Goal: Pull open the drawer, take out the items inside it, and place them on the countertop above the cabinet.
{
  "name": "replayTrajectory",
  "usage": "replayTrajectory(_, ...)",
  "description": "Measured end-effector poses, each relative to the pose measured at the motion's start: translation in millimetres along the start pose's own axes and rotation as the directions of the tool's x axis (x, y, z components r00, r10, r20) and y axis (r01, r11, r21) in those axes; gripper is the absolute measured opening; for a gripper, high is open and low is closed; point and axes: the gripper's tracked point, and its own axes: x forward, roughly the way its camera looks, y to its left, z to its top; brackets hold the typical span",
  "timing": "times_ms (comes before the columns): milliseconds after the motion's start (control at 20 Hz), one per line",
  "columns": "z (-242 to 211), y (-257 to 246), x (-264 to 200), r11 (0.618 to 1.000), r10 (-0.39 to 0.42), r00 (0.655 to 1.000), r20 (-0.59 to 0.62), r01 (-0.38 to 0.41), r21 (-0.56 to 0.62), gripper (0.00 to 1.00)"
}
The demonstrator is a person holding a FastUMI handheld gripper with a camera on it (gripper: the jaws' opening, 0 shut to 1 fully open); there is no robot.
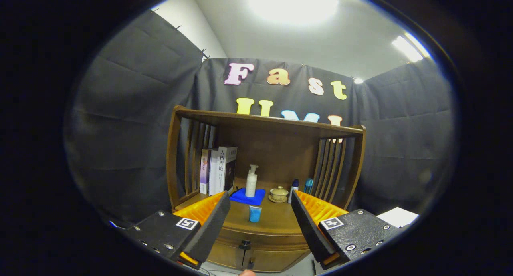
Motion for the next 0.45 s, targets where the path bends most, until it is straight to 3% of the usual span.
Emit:
replayTrajectory(300,-19,19,6,0.992,0.071,0.996,-0.049,-0.066,0.110,0.95)
replayTrajectory(450,-19,14,6,0.995,0.062,0.997,-0.047,-0.058,0.084,0.95)
